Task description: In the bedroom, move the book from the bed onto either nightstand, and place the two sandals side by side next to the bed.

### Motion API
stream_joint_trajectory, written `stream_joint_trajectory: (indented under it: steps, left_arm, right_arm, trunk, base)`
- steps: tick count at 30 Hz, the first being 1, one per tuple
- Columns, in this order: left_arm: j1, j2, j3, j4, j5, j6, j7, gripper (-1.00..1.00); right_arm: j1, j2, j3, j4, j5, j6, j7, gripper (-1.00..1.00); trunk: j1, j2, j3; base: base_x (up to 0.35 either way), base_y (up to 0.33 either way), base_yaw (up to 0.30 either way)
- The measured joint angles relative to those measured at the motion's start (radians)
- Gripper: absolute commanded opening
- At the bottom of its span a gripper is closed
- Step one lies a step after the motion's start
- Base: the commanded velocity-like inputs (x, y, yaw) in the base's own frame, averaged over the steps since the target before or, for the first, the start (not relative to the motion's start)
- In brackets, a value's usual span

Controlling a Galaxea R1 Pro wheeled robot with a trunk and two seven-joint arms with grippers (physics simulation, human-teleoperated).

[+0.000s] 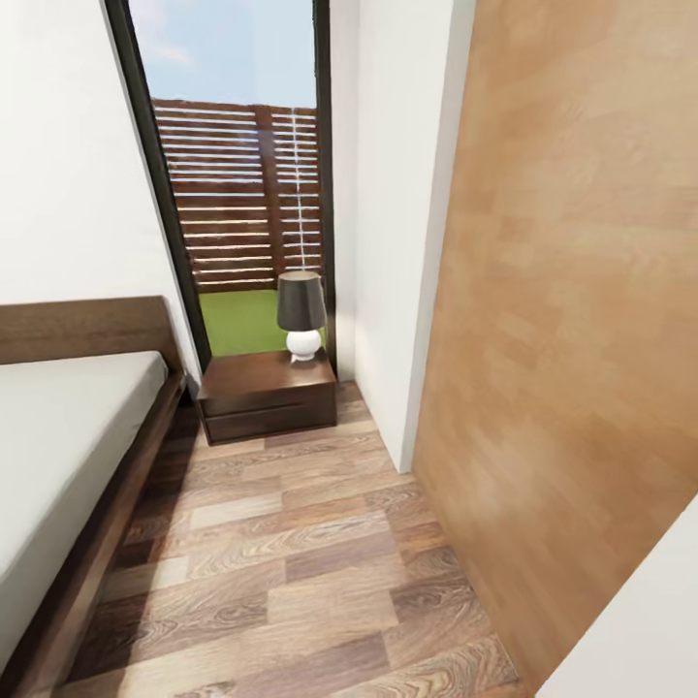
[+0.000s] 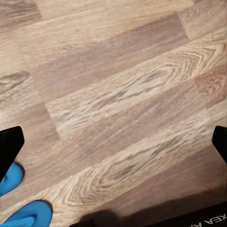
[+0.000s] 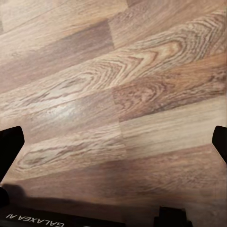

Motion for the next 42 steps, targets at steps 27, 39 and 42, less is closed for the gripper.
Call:
stream_joint_trajectory:
  steps: [27, 39, 42]
  left_arm:
    - [0.001, -0.001, -0.001, 0.001, 0.0, 0.0, 0.0, 1.0]
    - [0.001, -0.004, -0.001, 0.001, 0.0, 0.0, 0.0, 1.0]
    - [0.001, -0.005, -0.001, 0.001, 0.0, 0.0, 0.0, 1.0]
  right_arm:
    - [0.0, 0.0, 0.002, 0.001, 0.001, 0.0, -0.001, 1.0]
    - [0.0, 0.001, 0.002, 0.001, 0.001, 0.0, -0.001, 1.0]
    - [0.0, 0.001, 0.002, 0.001, 0.001, 0.0, -0.001, 1.0]
  trunk:
    - [0.0, 0.0, 0.0]
    - [0.0, 0.0, 0.0]
    - [0.0, 0.0, 0.0]
  base:
    - [0.142, -0.004, -0.001]
    - [0.133, -0.096, 0.0]
    - [0.018, -0.013, 0.0]
